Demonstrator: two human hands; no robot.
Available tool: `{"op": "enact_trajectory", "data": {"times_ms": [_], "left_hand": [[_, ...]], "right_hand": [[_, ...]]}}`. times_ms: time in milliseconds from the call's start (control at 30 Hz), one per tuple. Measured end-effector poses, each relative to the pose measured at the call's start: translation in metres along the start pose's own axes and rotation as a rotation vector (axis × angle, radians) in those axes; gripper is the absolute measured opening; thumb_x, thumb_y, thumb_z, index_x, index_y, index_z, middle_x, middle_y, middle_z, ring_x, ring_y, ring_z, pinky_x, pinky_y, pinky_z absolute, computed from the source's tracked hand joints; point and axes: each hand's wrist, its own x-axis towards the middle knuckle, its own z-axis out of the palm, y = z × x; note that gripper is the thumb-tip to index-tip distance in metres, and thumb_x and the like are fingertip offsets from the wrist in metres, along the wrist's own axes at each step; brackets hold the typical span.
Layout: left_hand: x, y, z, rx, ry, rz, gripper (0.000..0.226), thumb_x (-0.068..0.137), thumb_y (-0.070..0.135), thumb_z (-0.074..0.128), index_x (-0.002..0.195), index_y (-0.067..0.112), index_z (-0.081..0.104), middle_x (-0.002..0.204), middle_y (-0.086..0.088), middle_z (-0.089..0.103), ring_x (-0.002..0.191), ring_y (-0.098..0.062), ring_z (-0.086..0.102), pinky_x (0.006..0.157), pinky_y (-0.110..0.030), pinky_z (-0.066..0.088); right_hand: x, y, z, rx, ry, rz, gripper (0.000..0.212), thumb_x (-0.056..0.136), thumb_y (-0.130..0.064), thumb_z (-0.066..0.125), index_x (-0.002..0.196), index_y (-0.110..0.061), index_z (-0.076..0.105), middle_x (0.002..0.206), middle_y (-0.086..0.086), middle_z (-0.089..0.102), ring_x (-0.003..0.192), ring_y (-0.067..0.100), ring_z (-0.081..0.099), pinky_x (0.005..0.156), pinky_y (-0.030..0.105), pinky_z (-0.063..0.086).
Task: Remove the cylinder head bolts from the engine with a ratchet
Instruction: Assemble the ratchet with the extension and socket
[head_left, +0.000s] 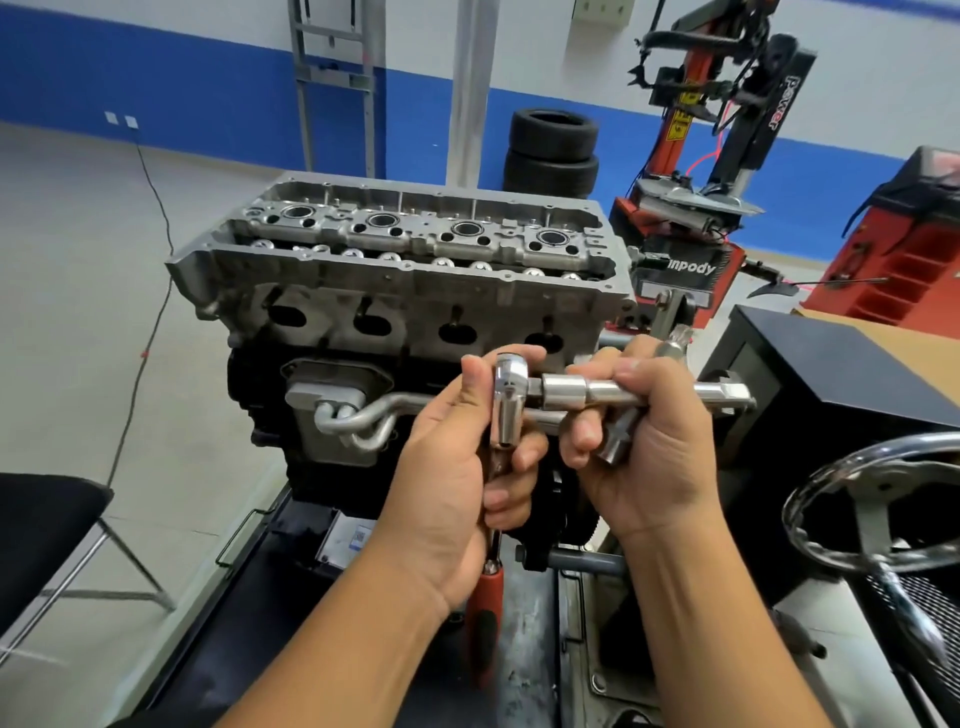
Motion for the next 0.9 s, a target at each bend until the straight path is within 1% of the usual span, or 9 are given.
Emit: {"op": "enact_trajectory", "data": {"times_ms": [167, 333, 400, 467, 567, 633, 733, 800, 900], "left_hand": [[-0.01, -0.016, 0.013, 0.139, 0.134, 0.169, 0.057, 0.094, 0.068, 0.036, 0.115, 0.026, 0.068, 0.063, 0.001, 0.046, 0.046, -0.004, 0.034, 0.042, -0.017, 0.025], [-0.014, -0.03, 0.015, 0.286, 0.142, 0.341, 0.056, 0.1, 0.062, 0.027, 0.108, 0.017, 0.06, 0.07, 0.005, 0.062, 0.059, -0.004, 0.053, 0.054, -0.014, 0.041], [-0.014, -0.031, 0.015, 0.387, 0.131, 0.396, 0.053, 0.105, 0.057, 0.024, 0.111, 0.016, 0.058, 0.079, -0.007, 0.065, 0.069, -0.012, 0.058, 0.065, -0.022, 0.045], [-0.013, -0.03, 0.014, 0.454, 0.107, 0.409, 0.048, 0.103, 0.054, 0.023, 0.113, 0.024, 0.059, 0.084, -0.01, 0.066, 0.074, -0.012, 0.06, 0.07, -0.023, 0.044], [-0.011, -0.021, 0.015, 0.346, -0.035, 0.369, 0.043, 0.11, 0.051, 0.023, 0.118, 0.025, 0.057, 0.082, 0.0, 0.068, 0.068, -0.003, 0.061, 0.063, -0.014, 0.045], [-0.01, -0.012, 0.016, 0.236, -0.155, 0.273, 0.043, 0.109, 0.051, 0.031, 0.123, 0.02, 0.056, 0.078, 0.007, 0.062, 0.057, -0.004, 0.052, 0.052, -0.015, 0.037], [-0.007, -0.006, 0.017, 0.051, -0.239, 0.143, 0.039, 0.103, 0.048, 0.05, 0.127, 0.02, 0.061, 0.08, -0.005, 0.053, 0.054, -0.014, 0.034, 0.047, -0.025, 0.022], [-0.004, -0.006, 0.018, -0.05, -0.27, 0.119, 0.038, 0.1, 0.045, 0.059, 0.126, 0.018, 0.063, 0.081, -0.007, 0.055, 0.054, -0.013, 0.035, 0.048, -0.024, 0.022], [-0.001, -0.009, 0.018, -0.098, -0.27, 0.121, 0.036, 0.094, 0.043, 0.069, 0.118, 0.017, 0.066, 0.078, -0.009, 0.061, 0.051, -0.012, 0.041, 0.047, -0.021, 0.028]], "right_hand": [[-0.004, 0.0, 0.007, -0.031, 0.061, 0.147, 0.05, 0.092, -0.006, 0.04, 0.048, -0.013, 0.062, 0.05, 0.008, 0.054, 0.027, 0.011, 0.039, 0.031, 0.017, 0.033], [-0.009, -0.002, 0.011, 0.034, 0.134, 0.261, 0.046, 0.088, -0.006, 0.041, 0.046, -0.012, 0.06, 0.054, 0.008, 0.058, 0.026, 0.008, 0.036, 0.029, 0.015, 0.028], [-0.011, -0.002, 0.011, 0.08, 0.15, 0.303, 0.048, 0.088, -0.006, 0.04, 0.044, -0.012, 0.059, 0.055, 0.006, 0.059, 0.025, 0.006, 0.035, 0.027, 0.014, 0.026], [-0.013, -0.004, 0.012, 0.115, 0.171, 0.332, 0.04, 0.082, -0.008, 0.044, 0.046, -0.009, 0.06, 0.055, 0.006, 0.059, 0.025, 0.005, 0.034, 0.026, 0.013, 0.024], [-0.013, -0.011, 0.013, 0.163, 0.191, 0.349, 0.021, 0.072, -0.012, 0.05, 0.055, -0.004, 0.059, 0.051, 0.005, 0.056, 0.024, 0.005, 0.035, 0.024, 0.013, 0.024], [-0.012, -0.019, 0.013, 0.228, 0.176, 0.352, 0.016, 0.074, -0.013, 0.05, 0.062, -0.004, 0.054, 0.045, 0.002, 0.05, 0.023, 0.006, 0.035, 0.022, 0.015, 0.025], [-0.01, -0.027, 0.013, 0.197, 0.195, 0.291, 0.03, 0.075, -0.014, 0.049, 0.048, -0.008, 0.056, 0.035, -0.002, 0.037, 0.02, 0.007, 0.033, 0.022, 0.015, 0.024], [-0.01, -0.029, 0.013, 0.157, 0.205, 0.248, 0.042, 0.082, -0.015, 0.045, 0.041, -0.011, 0.057, 0.031, -0.002, 0.033, 0.018, 0.009, 0.03, 0.022, 0.016, 0.022], [-0.01, -0.027, 0.013, 0.148, 0.182, 0.213, 0.036, 0.077, -0.019, 0.048, 0.043, -0.011, 0.057, 0.031, -0.002, 0.033, 0.02, 0.009, 0.026, 0.025, 0.014, 0.021]]}}
